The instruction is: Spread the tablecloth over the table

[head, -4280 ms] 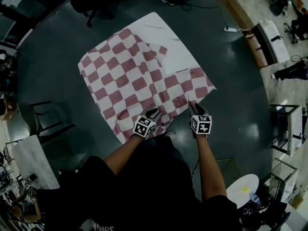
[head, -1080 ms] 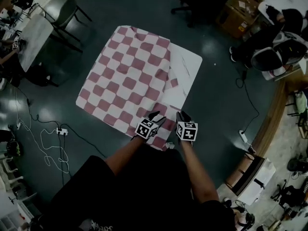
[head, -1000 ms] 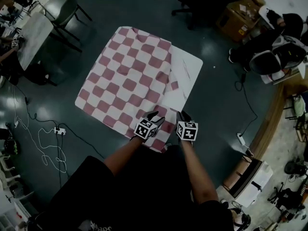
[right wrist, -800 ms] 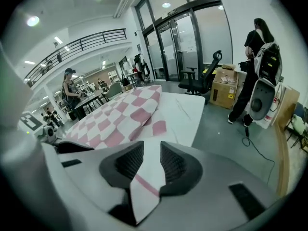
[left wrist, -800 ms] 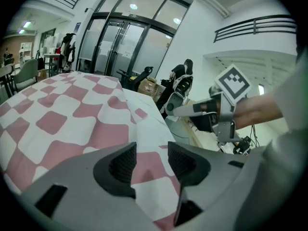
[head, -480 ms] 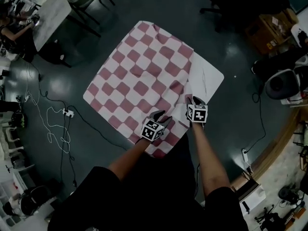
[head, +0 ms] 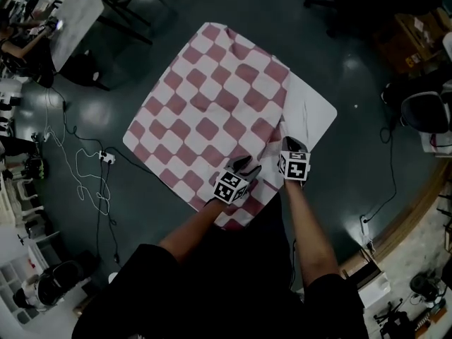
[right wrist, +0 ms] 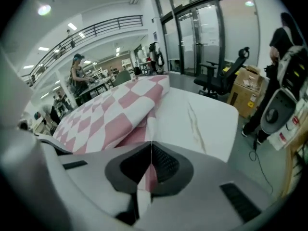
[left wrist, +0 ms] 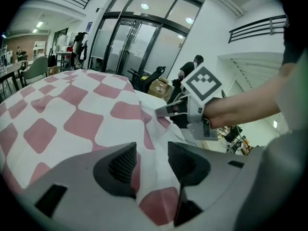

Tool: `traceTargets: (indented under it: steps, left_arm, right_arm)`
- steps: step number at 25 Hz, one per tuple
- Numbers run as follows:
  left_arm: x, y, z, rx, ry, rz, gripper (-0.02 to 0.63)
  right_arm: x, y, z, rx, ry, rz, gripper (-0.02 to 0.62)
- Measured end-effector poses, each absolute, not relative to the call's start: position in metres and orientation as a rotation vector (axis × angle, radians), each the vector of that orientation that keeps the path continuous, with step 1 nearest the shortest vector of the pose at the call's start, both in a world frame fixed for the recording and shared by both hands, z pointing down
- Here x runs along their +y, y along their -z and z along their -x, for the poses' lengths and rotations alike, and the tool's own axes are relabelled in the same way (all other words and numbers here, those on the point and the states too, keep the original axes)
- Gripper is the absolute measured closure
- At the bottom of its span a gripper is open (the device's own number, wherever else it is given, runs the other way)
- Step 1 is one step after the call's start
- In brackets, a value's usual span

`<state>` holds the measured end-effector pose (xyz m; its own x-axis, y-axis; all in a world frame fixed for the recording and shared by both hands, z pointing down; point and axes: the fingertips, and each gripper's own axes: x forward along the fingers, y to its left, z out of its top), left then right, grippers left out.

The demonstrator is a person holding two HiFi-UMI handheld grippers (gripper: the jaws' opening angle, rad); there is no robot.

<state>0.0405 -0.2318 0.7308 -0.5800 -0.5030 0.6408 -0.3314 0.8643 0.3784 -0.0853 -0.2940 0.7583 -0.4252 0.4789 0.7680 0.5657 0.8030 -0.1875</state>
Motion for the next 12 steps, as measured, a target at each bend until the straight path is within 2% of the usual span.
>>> traceTargets:
  steps: [12]
  left_arm:
    - [-0.248, -0.736, -0.047, -2.19, 0.198, -0.709, 0.405]
  right_arm:
    - [-0.461, -0.742, 0.033, -2.202, -0.063, 0.353, 0.578]
